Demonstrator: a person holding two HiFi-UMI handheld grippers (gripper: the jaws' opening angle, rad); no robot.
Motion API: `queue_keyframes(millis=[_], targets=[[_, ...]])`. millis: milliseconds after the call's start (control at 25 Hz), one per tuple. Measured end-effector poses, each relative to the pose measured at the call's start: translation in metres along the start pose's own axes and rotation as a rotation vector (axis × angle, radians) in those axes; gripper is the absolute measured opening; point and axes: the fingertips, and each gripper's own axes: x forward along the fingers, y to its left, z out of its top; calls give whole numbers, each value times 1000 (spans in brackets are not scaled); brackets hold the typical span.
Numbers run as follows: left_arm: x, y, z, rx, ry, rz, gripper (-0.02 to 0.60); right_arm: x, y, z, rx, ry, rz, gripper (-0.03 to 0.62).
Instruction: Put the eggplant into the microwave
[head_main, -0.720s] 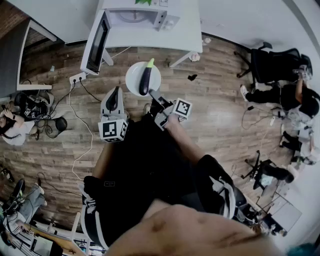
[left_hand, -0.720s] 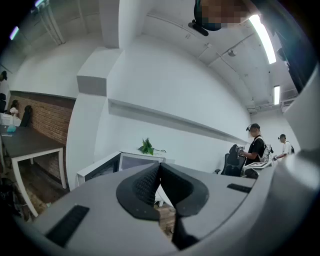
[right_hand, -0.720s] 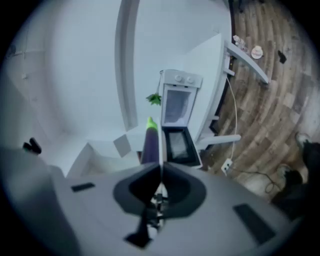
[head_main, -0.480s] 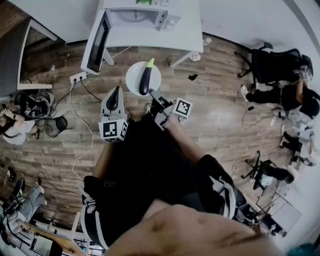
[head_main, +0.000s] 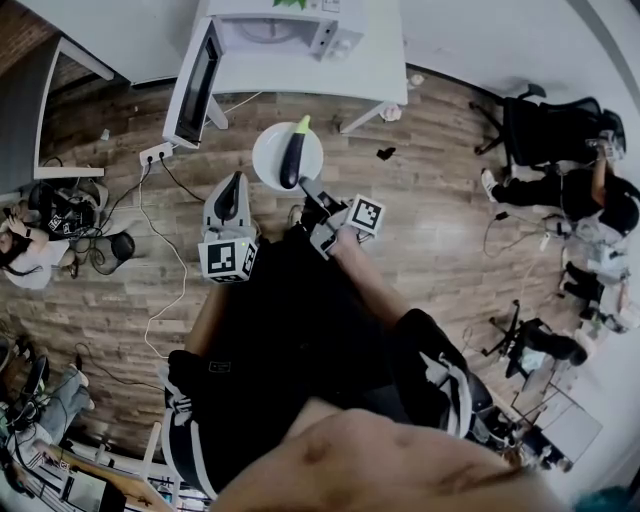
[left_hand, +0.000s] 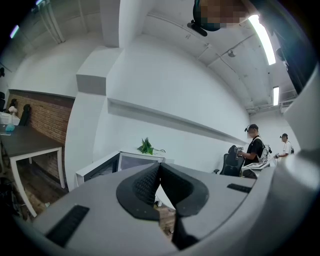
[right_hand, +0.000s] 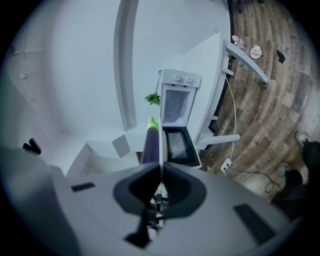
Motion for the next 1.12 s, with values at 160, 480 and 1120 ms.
queue_keyframes(millis=[160, 480, 1120], targets=[[0, 1, -1, -6, -2, -8, 32, 2, -1, -1, -8, -3, -7, 40], [-6, 20, 0, -6, 1, -7, 32, 19, 3, -10, -1, -14, 3, 40], [-22, 72, 5, 36, -15, -88, 32, 59, 2, -43, 6, -93, 6, 39]])
